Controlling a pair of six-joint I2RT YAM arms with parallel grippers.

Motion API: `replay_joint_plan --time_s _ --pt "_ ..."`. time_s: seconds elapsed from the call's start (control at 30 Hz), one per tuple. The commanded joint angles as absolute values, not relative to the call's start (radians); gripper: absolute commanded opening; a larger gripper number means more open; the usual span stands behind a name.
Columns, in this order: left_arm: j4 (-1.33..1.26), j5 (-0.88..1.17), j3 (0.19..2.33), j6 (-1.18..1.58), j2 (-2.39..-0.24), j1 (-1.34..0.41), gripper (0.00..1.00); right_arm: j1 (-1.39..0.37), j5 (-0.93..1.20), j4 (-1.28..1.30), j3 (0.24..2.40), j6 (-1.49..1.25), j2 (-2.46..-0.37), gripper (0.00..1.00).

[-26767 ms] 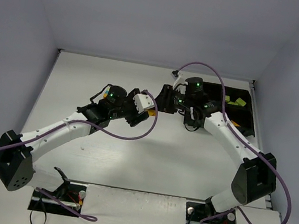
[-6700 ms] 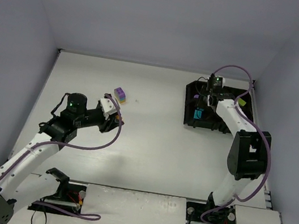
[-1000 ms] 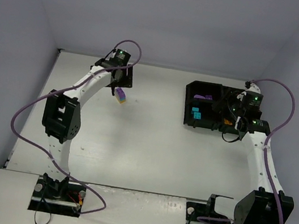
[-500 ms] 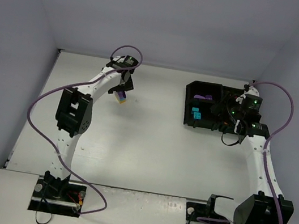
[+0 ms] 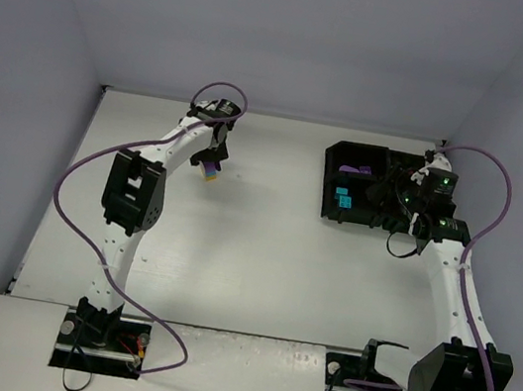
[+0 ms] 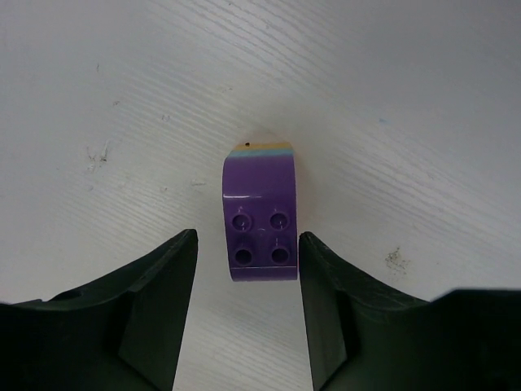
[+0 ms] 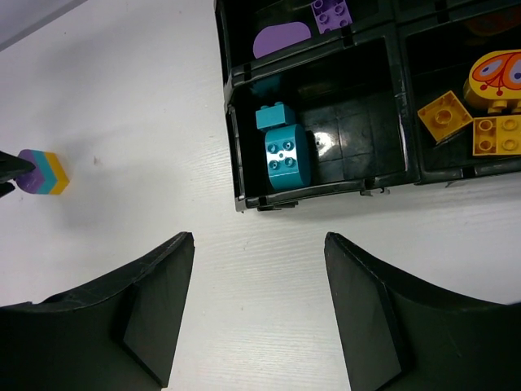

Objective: Sort the legos into containers by color

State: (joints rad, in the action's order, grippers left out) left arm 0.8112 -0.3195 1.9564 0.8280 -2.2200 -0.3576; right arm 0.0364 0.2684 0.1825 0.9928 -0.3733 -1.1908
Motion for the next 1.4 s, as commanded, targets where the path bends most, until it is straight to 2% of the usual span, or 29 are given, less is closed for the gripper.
replay_joint_plan --time_s 0.0,0.1,0.5,0.57,0.6,0.77,0.93,1.07,1.2,1.37 --pt "0.824 -0.338 2.008 0.845 -2.203 -0.348 0.46 0.035 0.302 0.121 0.999 -0.38 -1.158 0.62" --pt "0.821 -0.333 2.005 0.847 -2.21 -0.347 0.4 0.035 0.308 0.121 0.999 -0.38 -1.158 0.62" --pt "0.778 -0.316 1.964 0.816 -2.206 -0.341 0.39 0.025 0.351 0.117 0.994 -0.371 -1.147 0.62" --pt "0.766 -0.311 1.948 0.799 -2.188 -0.341 0.05 0.017 0.37 0.115 1.0 -0.368 -1.15 0.62" --pt "0.747 -0.311 1.927 0.786 -2.177 -0.341 0.0 0.009 0.388 0.11 1.008 -0.367 -1.15 0.61" --pt "0.619 -0.298 1.821 0.712 -2.053 -0.342 0.0 -0.041 0.443 0.098 1.04 -0.37 -1.161 0.61" --pt "0.329 -0.128 1.527 0.592 -1.757 -0.342 0.0 -0.09 0.619 0.022 1.078 -0.414 -1.198 0.61" --pt "0.184 -0.011 1.395 0.519 -1.582 -0.334 0.0 -0.182 0.696 -0.064 1.12 -0.448 -1.255 0.61" --pt "0.033 0.226 1.251 0.482 -1.395 -0.29 0.0 -0.297 0.768 -0.118 1.183 -0.451 -1.331 0.61" --pt "-0.155 0.538 1.102 0.494 -1.287 -0.227 0.0 -0.397 0.886 -0.241 1.232 -0.483 -1.417 0.61"
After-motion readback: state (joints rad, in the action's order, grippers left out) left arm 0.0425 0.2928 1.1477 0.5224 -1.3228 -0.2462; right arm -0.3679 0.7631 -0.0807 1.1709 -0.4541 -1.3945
